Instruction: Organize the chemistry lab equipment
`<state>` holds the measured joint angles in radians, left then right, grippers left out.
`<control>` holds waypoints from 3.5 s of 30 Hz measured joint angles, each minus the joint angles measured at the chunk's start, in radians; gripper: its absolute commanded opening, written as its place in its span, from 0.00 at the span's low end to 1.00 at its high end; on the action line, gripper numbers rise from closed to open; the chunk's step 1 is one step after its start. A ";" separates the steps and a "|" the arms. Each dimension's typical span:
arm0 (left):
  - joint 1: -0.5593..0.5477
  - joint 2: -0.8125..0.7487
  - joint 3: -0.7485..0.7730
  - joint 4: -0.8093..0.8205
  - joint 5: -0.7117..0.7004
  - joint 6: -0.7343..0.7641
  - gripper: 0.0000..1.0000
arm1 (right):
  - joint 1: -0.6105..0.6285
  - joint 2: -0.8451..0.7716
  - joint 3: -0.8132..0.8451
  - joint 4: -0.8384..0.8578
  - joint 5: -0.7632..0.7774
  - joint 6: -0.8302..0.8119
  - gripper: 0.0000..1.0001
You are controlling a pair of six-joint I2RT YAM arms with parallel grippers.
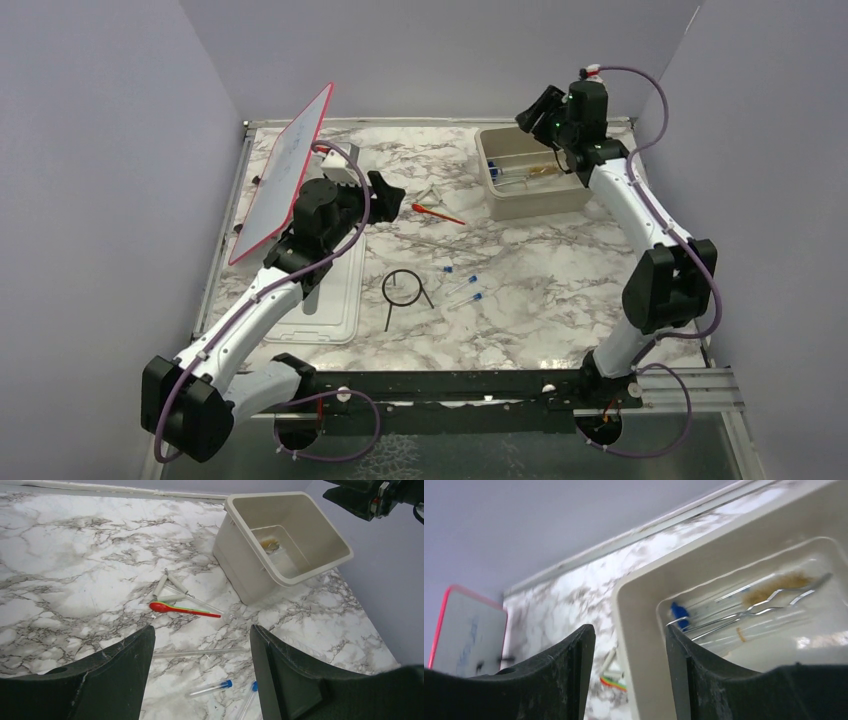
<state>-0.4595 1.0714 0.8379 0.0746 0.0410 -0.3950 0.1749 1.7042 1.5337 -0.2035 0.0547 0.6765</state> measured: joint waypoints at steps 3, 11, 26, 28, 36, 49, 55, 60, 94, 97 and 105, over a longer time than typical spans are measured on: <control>0.000 -0.019 0.008 -0.017 -0.011 0.001 0.72 | 0.056 -0.019 0.000 -0.005 -0.109 -0.159 0.58; 0.000 -0.096 0.045 -0.063 -0.075 0.019 0.72 | 0.341 -0.001 0.003 -0.064 -0.178 -0.494 0.52; 0.000 -0.126 0.052 -0.126 -0.127 0.023 0.73 | 0.466 0.364 0.159 -0.204 0.060 -0.677 0.44; 0.000 -0.126 0.052 -0.126 -0.130 0.023 0.73 | 0.463 0.404 0.178 -0.216 0.085 -0.679 0.43; 0.000 -0.125 0.052 -0.128 -0.136 0.023 0.73 | 0.452 0.460 0.184 -0.251 0.103 -0.722 0.37; 0.000 -0.098 0.052 -0.128 -0.136 0.023 0.72 | 0.412 0.507 0.204 -0.295 0.055 -0.814 0.31; 0.000 -0.096 0.052 -0.128 -0.136 0.023 0.73 | 0.399 0.524 0.215 -0.326 0.012 -0.843 0.28; 0.000 -0.095 0.052 -0.128 -0.136 0.023 0.73 | 0.389 0.534 0.235 -0.372 -0.058 -0.880 0.21; 0.000 -0.118 0.034 -0.128 -0.124 0.005 0.73 | 0.382 0.305 0.169 -0.712 -0.087 -0.940 0.03; 0.000 -0.122 0.034 -0.128 -0.122 0.000 0.73 | 0.382 0.255 0.157 -0.711 -0.087 -0.940 0.03; 0.000 -0.122 0.034 -0.127 -0.120 -0.009 0.73 | 0.372 0.129 0.161 -0.642 -0.084 -0.912 0.03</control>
<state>-0.4595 0.9497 0.8722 -0.0528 -0.0792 -0.4038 0.5472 1.8328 1.6947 -0.8455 -0.0292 -0.2356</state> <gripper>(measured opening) 0.725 0.100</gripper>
